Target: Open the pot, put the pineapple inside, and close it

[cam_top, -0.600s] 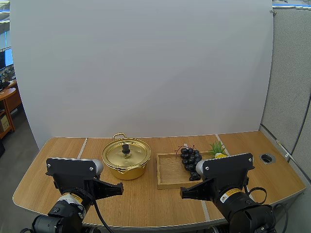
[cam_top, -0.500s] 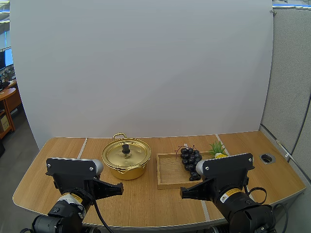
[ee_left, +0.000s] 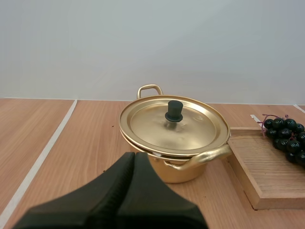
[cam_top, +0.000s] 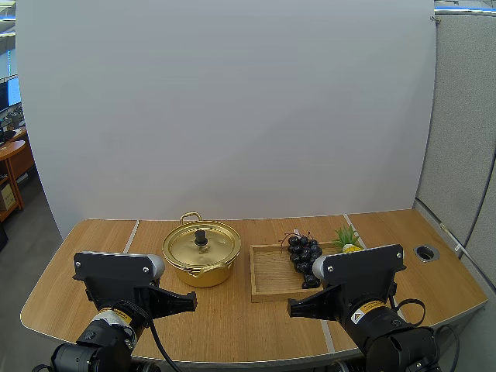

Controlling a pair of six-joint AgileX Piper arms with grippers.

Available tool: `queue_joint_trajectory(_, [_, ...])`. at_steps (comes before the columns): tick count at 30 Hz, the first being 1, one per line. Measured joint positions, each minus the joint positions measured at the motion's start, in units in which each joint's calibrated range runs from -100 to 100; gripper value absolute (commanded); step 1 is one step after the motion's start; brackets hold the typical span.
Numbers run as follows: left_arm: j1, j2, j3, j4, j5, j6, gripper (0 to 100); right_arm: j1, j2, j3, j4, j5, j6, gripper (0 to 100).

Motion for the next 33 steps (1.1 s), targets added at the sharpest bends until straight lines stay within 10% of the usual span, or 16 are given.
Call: queue_joint_trajectory(33, [0.00, 0.00, -5.56, 5.51, -12.60, 0.00, 0, 0.00, -0.12, -8.76, 0.00, 1.53, 0.00, 0])
